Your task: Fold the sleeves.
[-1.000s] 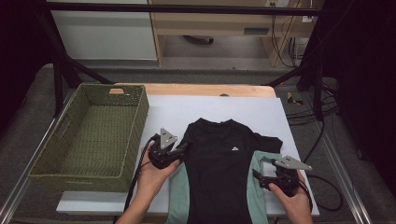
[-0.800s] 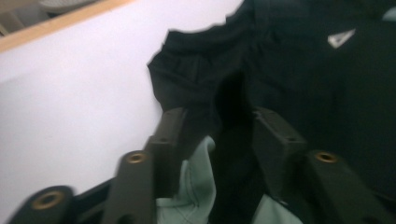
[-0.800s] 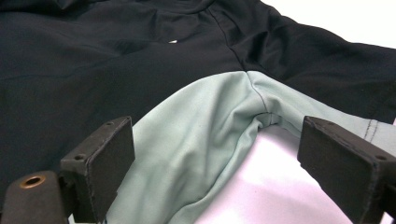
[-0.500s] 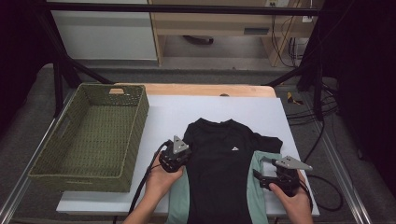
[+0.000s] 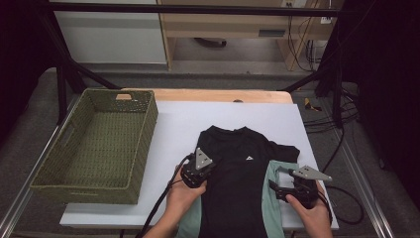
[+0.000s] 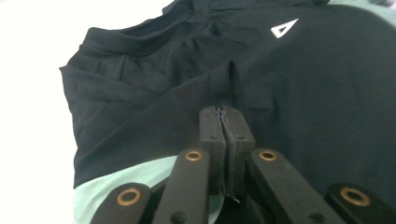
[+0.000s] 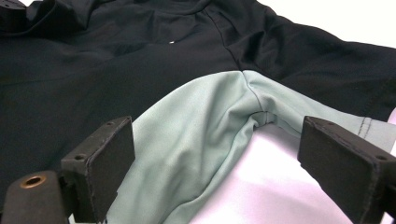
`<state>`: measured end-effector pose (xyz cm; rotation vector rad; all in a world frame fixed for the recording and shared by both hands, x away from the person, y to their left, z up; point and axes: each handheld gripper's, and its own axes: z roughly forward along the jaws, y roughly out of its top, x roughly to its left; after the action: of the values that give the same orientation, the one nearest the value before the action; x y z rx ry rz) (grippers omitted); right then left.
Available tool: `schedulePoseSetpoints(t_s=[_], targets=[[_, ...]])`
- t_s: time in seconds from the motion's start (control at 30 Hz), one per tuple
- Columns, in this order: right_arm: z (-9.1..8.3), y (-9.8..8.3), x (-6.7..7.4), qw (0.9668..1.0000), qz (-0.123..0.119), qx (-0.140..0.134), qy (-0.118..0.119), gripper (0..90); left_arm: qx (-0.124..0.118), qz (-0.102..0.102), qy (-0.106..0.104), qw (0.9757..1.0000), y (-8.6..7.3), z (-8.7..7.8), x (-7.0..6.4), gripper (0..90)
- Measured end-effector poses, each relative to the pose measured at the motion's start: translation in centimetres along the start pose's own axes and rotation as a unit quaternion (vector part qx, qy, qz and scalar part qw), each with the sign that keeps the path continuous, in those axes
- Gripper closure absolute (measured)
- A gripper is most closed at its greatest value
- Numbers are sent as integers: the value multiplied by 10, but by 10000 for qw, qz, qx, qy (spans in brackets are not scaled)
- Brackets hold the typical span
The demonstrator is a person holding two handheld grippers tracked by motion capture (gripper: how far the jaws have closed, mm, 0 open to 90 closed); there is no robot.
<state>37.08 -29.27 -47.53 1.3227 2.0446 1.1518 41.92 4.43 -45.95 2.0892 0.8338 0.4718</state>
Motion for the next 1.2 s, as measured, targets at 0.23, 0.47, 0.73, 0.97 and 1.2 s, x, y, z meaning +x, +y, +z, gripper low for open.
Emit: schedulePoseSetpoints(t_s=[0.23,0.47,0.73,0.97,1.2], targets=[[0,0,1,10000,-44,39,13,117,-15,149,64,9999,1,1,-1,765],[0,0,-1,10000,1,11,-1,117,-229,347,349,9985,11,-6,-3,589],[0,0,0,10000,-5,17,17,113,29,533,533,9971,23,16,-3,394],[0,-1,-1,10000,0,25,36,113,380,425,221,9981,26,32,-7,767],[-2,-1,-2,10000,13,0,30,113,-242,-32,313,9992,36,26,-5,876]])
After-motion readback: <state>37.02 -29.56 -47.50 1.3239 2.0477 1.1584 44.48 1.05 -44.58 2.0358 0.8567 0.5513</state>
